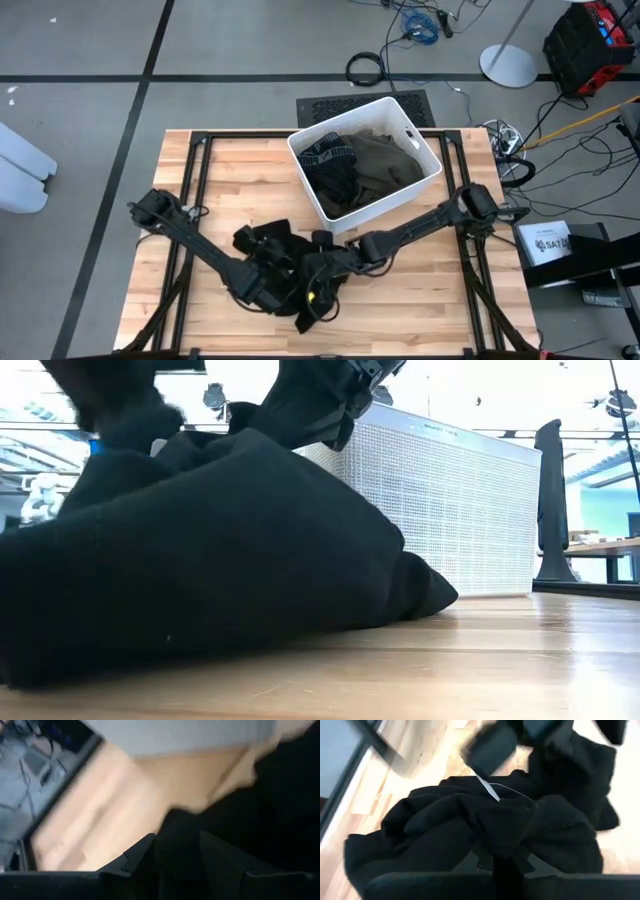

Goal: Sort clothes
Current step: Put the black shirt into the white bin

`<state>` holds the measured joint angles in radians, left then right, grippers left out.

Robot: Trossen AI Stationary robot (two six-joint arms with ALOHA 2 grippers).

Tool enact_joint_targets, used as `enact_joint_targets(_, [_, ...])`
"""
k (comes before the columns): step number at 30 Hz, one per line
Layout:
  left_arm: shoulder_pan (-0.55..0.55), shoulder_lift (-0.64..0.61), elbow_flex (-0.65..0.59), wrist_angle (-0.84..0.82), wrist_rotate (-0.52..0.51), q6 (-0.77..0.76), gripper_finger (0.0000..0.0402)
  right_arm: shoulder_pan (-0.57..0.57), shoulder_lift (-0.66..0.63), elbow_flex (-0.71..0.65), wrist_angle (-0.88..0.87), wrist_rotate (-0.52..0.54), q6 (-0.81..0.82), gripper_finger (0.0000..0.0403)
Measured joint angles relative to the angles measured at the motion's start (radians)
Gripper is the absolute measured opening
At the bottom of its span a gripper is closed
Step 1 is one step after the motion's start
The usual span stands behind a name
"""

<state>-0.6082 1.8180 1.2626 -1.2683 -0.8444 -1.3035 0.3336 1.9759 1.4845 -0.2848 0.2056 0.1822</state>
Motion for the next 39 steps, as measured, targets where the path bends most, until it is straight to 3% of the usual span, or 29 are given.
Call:
enact_joint_targets(3, [0.015,-0.021,-0.109,0.163,0.087,0.074,0.0163,-0.016,0.0,0.0,0.0,-0.054,0.002,0.0002])
enact_joint_targets(12, [0.051,-0.12,-0.423,0.844,0.291,0.349,0.0163,-0.037,0.001,0.0,-0.004,-0.076,0.011,0.0001])
enact_joint_targets(20, [0.073,-0.124,-0.553,1.318,0.499,0.517,0.0163,-0.045,0.001,0.002,-0.093,-0.084,0.051,0.0001])
enact_joint_targets(26, [0.073,-0.121,-0.559,1.435,0.558,0.62,0.0163,-0.015,0.001,0.002,-0.258,-0.101,0.122,0.0001])
enact_joint_targets(33, [0.085,-0.119,-0.559,1.545,0.562,0.69,0.0163,0.064,0.001,0.001,-0.196,-0.096,0.148,0.0])
enact_joint_targets(39, [0.085,-0.119,-0.559,1.692,0.582,0.783,0.0163,0.115,0.001,-0.028,-0.164,-0.029,0.172,0.0])
